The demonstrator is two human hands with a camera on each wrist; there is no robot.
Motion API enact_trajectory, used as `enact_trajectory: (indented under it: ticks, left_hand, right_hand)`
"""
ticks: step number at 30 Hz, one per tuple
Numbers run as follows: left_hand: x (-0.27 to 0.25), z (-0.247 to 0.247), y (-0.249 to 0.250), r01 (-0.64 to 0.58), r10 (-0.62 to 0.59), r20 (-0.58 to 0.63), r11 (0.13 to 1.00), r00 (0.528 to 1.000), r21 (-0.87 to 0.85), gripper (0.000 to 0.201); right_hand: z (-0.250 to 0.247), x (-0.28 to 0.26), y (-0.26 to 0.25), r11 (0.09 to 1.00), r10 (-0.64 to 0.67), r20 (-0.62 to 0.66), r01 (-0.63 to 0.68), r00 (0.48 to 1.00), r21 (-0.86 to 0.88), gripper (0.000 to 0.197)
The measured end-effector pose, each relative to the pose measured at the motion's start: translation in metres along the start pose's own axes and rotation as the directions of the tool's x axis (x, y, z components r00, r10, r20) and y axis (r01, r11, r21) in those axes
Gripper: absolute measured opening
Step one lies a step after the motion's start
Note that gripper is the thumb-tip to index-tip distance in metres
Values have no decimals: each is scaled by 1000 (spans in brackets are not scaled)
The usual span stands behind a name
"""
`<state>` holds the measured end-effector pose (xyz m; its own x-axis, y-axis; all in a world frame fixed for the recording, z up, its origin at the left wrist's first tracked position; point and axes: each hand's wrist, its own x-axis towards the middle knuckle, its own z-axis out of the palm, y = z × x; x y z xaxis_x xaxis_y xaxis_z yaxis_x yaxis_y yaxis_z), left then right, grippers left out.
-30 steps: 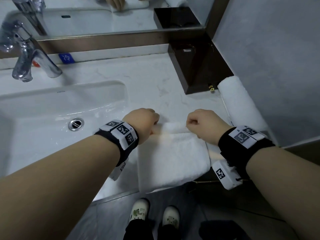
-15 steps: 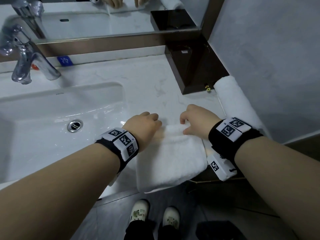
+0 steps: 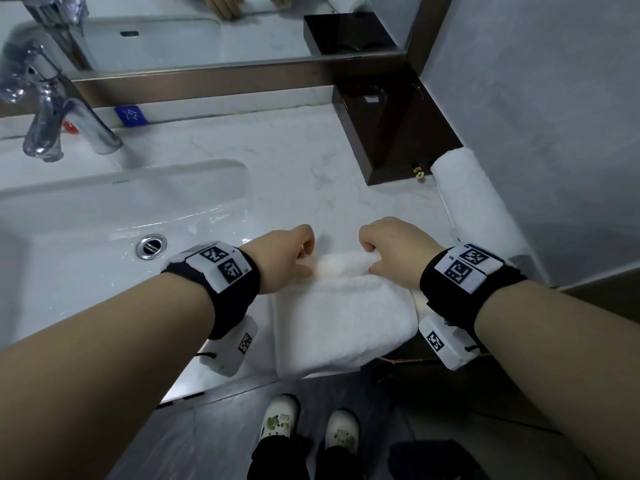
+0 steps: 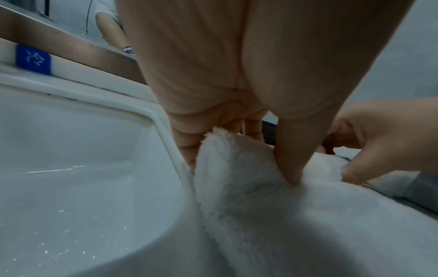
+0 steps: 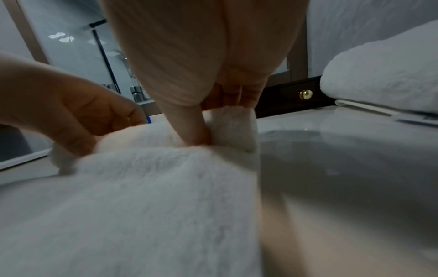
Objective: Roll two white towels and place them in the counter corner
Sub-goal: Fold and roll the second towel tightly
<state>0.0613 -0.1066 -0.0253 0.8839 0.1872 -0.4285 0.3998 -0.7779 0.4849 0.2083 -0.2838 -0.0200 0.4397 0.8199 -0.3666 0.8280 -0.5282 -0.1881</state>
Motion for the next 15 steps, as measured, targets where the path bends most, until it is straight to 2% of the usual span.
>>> enact_trajectory:
  ticks: [3, 6, 10, 15]
  left_hand:
    - [3, 2, 1, 24, -28, 78, 998, 997, 52, 38]
    - [8, 5, 6, -2, -17, 108, 985, 994, 170, 32]
    - [13, 6, 10, -5, -2, 29, 967, 1000, 255, 37]
    - [23, 3, 11, 43, -12, -110, 958, 994, 282, 32]
  right_hand:
    - [3, 0, 0, 1000, -23, -41, 22, 999, -12, 25]
    - [6, 0, 1, 997, -62, -85, 58, 994, -46, 24]
    - [6, 4, 2, 993, -79, -184, 60, 980, -104, 19]
    - [9, 17, 5, 999, -32, -316, 27, 948, -19, 12]
